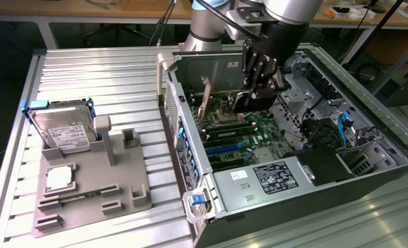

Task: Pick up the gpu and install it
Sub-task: 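Insert the gpu into the slot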

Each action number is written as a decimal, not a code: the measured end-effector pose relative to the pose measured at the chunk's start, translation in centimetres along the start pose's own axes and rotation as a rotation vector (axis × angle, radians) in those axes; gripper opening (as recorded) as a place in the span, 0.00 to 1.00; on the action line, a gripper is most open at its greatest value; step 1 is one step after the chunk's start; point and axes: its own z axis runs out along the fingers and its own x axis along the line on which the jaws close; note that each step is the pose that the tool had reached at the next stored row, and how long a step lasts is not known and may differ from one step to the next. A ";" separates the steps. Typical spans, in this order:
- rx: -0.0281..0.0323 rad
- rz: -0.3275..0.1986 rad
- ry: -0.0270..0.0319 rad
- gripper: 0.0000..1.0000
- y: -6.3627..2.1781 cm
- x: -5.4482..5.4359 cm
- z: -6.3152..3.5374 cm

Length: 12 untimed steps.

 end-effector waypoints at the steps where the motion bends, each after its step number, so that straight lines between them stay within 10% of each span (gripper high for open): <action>1: 0.0000 0.000 0.0000 0.27 0.00 0.0 0.10; 12: 0.0001 0.000 -0.0001 0.27 -0.01 0.0 1.34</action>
